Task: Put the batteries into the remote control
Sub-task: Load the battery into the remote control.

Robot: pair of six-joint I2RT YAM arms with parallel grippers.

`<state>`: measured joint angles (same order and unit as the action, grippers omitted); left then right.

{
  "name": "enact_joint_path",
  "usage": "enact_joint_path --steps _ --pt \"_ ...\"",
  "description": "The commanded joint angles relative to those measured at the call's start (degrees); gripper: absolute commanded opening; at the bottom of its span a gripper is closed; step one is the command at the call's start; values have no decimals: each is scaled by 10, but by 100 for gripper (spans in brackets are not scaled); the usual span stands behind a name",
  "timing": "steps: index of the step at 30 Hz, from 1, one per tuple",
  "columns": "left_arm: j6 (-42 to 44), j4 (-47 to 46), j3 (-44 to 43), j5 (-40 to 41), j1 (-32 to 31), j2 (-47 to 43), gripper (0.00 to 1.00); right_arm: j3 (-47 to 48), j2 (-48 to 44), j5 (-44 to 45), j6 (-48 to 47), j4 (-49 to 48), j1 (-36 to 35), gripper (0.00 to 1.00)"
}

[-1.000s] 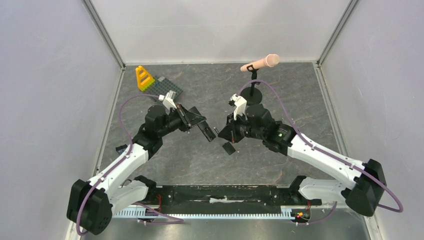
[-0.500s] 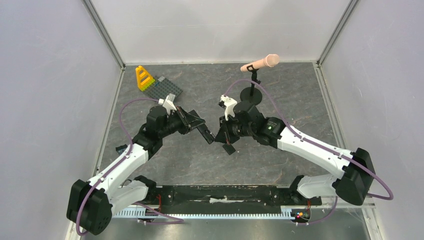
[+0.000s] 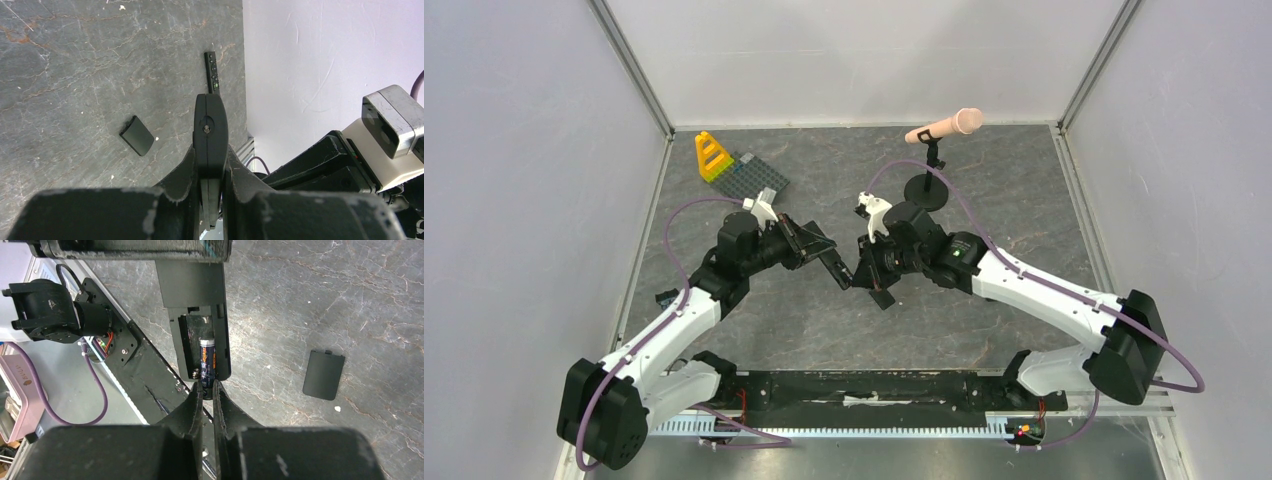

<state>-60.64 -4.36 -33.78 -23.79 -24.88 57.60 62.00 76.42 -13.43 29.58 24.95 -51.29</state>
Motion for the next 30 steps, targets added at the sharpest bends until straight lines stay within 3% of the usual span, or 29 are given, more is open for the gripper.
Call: enact_joint_path --steps 1,14,30 --pt "-18 -13 -22 -21 -4 -6 2 41 14 9 -5 13 -5 8" --pt "-43 10 -30 -17 -4 -2 2 59 25 39 -1 45 -9 23" --pt "-69 11 -19 -7 -3 3 2 38 1 30 31 9 -8 31"
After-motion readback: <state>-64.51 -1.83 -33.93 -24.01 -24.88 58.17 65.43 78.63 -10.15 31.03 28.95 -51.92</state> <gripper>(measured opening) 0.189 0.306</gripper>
